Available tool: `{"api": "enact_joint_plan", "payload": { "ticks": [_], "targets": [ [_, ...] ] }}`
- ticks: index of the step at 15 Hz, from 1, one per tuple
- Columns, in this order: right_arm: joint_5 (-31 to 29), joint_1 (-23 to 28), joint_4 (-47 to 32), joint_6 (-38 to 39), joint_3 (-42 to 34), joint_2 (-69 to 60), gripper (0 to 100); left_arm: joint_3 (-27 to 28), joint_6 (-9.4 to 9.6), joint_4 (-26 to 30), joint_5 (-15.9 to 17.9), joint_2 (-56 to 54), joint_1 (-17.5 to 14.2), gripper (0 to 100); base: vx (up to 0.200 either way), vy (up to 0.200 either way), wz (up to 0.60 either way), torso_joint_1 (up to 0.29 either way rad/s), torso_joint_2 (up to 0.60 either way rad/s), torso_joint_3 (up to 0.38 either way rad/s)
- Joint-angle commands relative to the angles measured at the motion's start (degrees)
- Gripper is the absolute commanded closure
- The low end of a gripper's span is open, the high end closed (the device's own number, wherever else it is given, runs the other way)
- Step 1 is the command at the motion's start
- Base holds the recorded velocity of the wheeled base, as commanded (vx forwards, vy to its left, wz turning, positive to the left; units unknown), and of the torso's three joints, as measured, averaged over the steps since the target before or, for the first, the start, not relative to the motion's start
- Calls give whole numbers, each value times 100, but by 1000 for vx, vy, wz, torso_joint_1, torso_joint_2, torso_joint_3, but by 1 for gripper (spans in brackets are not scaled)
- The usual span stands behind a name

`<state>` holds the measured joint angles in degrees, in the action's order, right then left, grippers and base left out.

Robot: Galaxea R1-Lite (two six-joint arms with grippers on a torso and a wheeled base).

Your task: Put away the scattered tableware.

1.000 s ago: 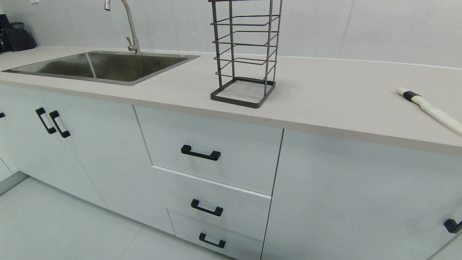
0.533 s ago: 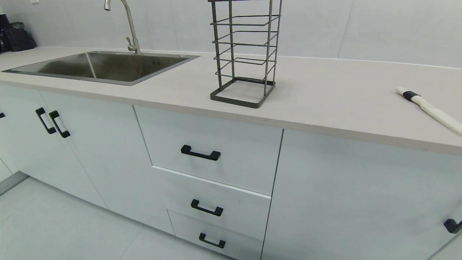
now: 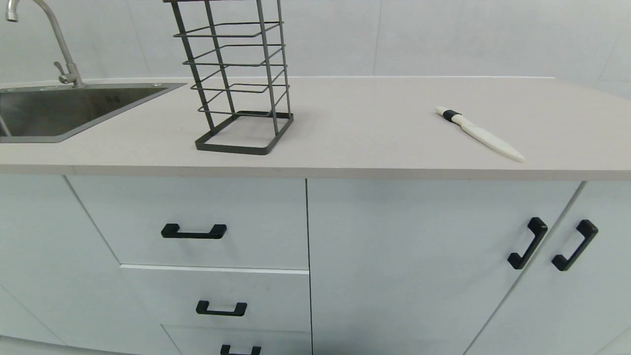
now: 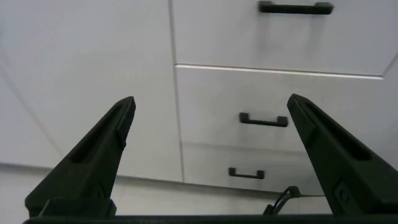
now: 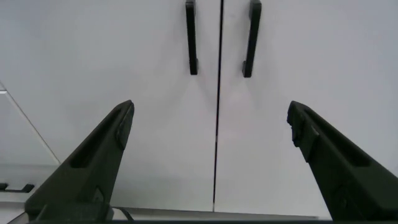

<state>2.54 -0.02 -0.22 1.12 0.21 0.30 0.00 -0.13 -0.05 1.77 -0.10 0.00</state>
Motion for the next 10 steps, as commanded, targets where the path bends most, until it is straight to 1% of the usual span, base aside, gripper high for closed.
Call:
{"api": "enact_joint_plan", "payload": {
  "ticks": [1, 2, 4, 8, 10],
  "targets": [
    [1, -6, -4, 2, -3, 13, 0, 0, 13, -13, -1, 10, 0, 0, 200, 0, 0, 2, 2, 2],
    [1, -6, -4, 2, -3, 13, 0, 0, 5, -13, -1, 10, 0, 0, 200, 0, 0, 2, 2, 2],
    [1, -6, -4, 2, -3, 13, 0, 0, 5, -4, -10, 10, 0, 0, 200, -200, 0, -2, -2, 2],
    [1, -6, -4, 2, -3, 13, 0, 0, 5, -4, -10, 10, 0, 0, 0, 0, 0, 0, 0, 0],
    [1, 2, -4, 2, -3, 13, 0, 0, 13, -4, -10, 10, 0, 0, 0, -200, 0, -5, 0, 5]
  ]
}}
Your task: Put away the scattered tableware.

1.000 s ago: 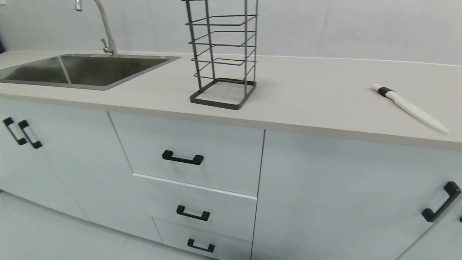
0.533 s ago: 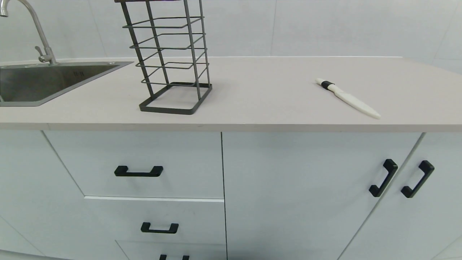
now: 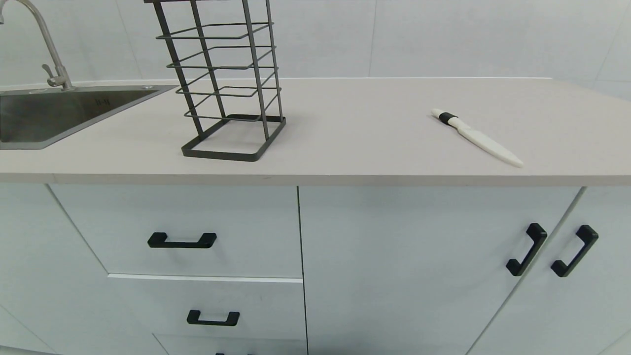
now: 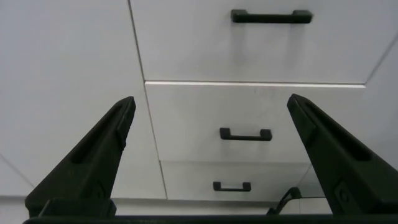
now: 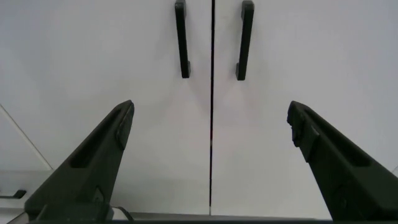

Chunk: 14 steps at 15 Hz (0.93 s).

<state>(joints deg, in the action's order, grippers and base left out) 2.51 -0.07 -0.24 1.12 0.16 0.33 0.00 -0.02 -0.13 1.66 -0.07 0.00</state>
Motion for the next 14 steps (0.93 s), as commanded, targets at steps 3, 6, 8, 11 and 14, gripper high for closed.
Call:
{"api": "enact_joint_plan", "payload": {
  "ticks": [3, 6, 8, 11, 14],
  "targets": [
    [4, -1, -2, 2, -7, 11, 0, 0, 2, 5, -8, 7, 0, 0, 0, -67, 0, -2, -1, 2],
    [4, -1, -2, 2, 2, 11, 0, 0, 2, 5, -8, 7, 0, 0, 0, 0, 0, 0, 0, 0],
    [4, -1, -2, 11, 2, 2, 0, 0, 2, 5, -8, 7, 0, 0, 0, 0, 0, 0, 0, 0],
    [4, 7, -11, 11, 2, 11, 0, 0, -6, 5, 1, 7, 0, 0, 0, 0, 0, 172, -115, -56],
    [4, 7, -11, 11, 2, 11, 0, 0, -15, 5, 1, 7, 0, 0, 0, 0, 0, 251, -193, -176]
  ]
}}
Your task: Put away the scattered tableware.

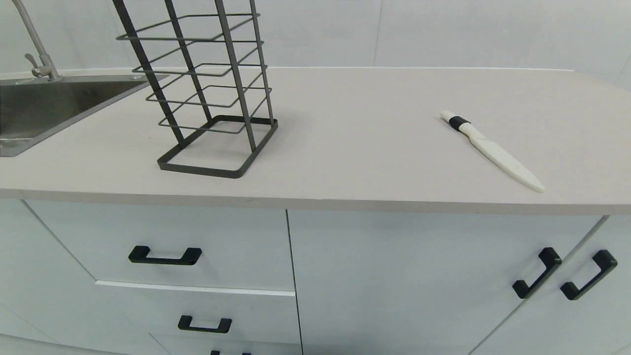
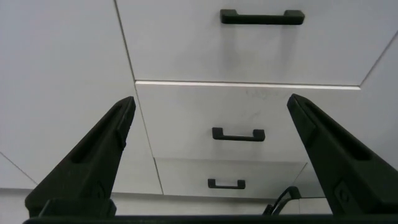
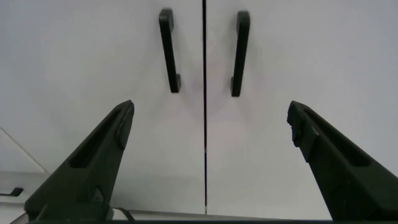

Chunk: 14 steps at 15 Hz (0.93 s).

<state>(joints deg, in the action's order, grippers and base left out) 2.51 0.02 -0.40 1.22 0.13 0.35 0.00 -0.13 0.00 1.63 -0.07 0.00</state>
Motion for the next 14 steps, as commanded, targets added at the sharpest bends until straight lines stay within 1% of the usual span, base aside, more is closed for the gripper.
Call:
{"api": "enact_joint_plan", "payload": {
  "ticks": [1, 3, 7, 10, 11, 14],
  "targets": [
    [4, -2, 14, 1, 4, 9, 0, 0, -4, -9, -5, 7, 0, 0, 0, 0, 0, 246, -608, -276],
    [4, -2, 14, 1, 4, 9, 0, 0, -13, -9, -5, 7, 0, 0, 0, 0, 0, 171, -676, -161],
    [4, -2, 14, 1, 4, 9, 0, 0, -22, -9, -5, 7, 0, 0, 0, 0, 0, 227, -494, -201],
    [4, -2, 14, 1, 4, 9, 0, 0, -22, -9, -5, 7, 0, 0, 0, 0, 0, 105, -479, -222],
    [4, -2, 14, 1, 4, 9, 0, 0, -22, -9, -5, 7, 0, 0, 0, 0, 0, 246, -491, -222],
    [4, -2, 14, 1, 4, 9, 0, 0, -22, -9, -5, 7, 0, 0, 0, 0, 0, 391, -484, -237]
  ]
}}
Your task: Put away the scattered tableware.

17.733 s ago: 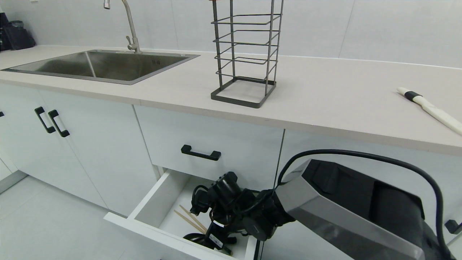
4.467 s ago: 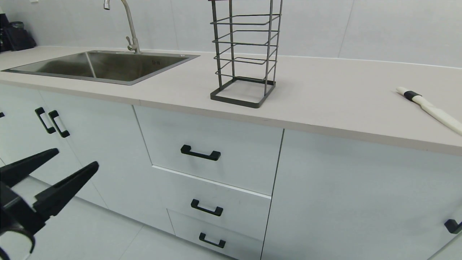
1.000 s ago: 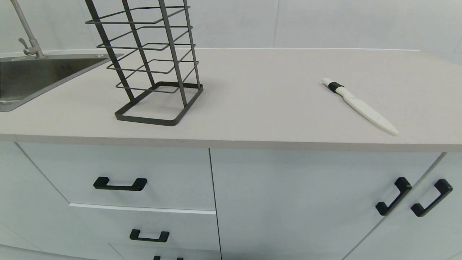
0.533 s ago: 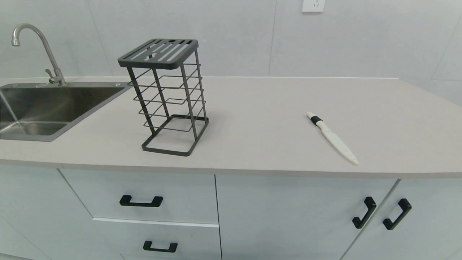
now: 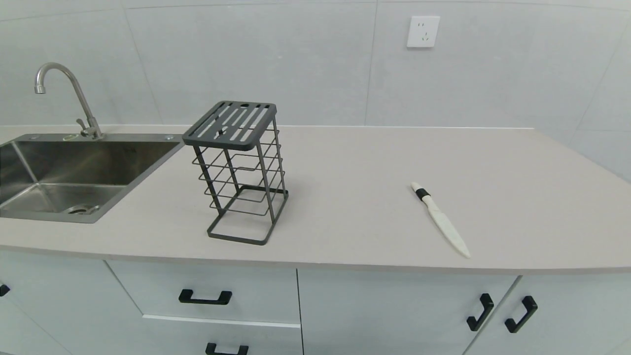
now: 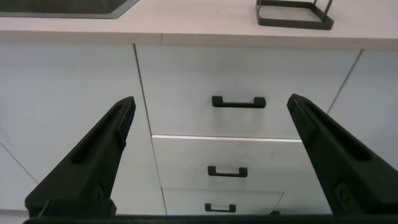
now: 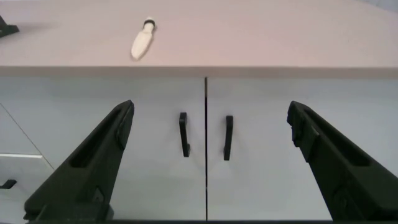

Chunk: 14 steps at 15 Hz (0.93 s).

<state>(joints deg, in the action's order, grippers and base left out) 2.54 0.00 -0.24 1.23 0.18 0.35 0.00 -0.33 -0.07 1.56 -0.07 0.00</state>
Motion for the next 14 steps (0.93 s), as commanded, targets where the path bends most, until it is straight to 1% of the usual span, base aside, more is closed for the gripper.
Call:
{"api": "enact_joint_plan", "payload": {
  "ticks": [1, 12, 14],
  "targets": [
    [1, 0, -2, 0, -1, 9, 0, 0, -2, -1, 2, 7, 0, 0, 0, 0, 0, 290, -500, -232],
    [1, 0, -2, -9, -1, 9, 0, 0, 7, -1, -24, 7, 0, 0, 0, 0, 0, 292, -546, -263],
    [1, 0, -11, 0, -1, 9, 0, 0, -29, -1, -51, 7, 0, 0, 0, 0, 0, 212, -398, -200]
  ]
}}
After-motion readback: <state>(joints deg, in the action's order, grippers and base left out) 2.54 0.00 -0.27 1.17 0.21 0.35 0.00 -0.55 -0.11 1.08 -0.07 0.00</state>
